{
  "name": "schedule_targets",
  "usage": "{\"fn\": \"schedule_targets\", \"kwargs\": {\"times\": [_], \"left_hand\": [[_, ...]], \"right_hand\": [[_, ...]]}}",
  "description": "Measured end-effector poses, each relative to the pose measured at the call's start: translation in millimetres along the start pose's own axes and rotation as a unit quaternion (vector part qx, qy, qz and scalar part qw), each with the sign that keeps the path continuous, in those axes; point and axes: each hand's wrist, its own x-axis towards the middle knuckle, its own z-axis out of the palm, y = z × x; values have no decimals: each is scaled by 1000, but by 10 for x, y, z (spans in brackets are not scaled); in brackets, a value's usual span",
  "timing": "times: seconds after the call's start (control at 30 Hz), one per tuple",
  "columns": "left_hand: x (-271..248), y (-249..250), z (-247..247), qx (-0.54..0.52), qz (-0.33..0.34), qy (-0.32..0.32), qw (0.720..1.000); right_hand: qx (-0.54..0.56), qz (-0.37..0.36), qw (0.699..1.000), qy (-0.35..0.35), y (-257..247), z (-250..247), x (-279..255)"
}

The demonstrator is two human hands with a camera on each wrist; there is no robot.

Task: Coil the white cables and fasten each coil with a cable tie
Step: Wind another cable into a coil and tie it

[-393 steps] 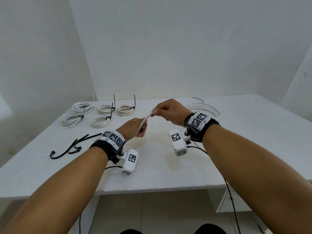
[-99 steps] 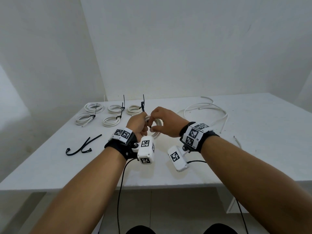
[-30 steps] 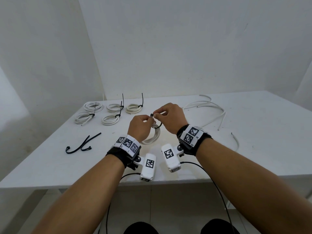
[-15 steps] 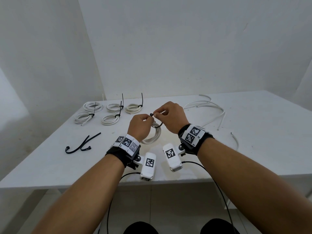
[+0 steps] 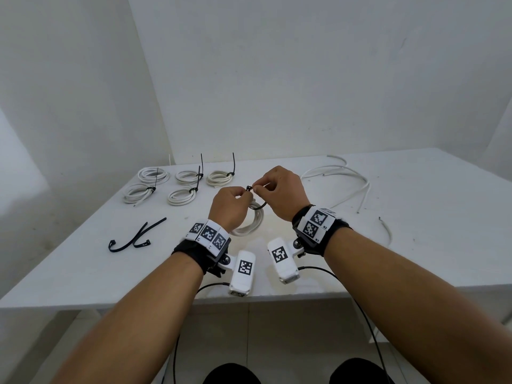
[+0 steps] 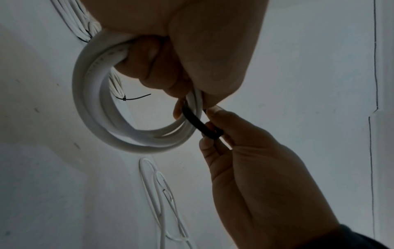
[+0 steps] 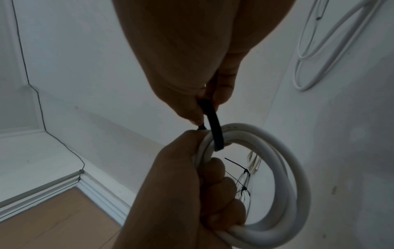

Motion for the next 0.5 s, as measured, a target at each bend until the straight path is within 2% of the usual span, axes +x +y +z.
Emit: {"fn": "schedule_targets", "kwargs": {"times": [0.13,0.27,0.43,0.5], "left_hand": [[-5,3,9,31,18,-25,999],[-31,-37,-7,56,31,-51,997],[-68,-25,-11,86,48,-47,994],[-74,-15,1,124,64,-42,989]], "right_hand": [[-15,-11,1000,5,-6,-24,-17],[-66,-12,997,-46,-58,-72,1],[-122,-4,987,-107,-146,-170,27],[-90,29,990,-100,-151,-180,34]]}}
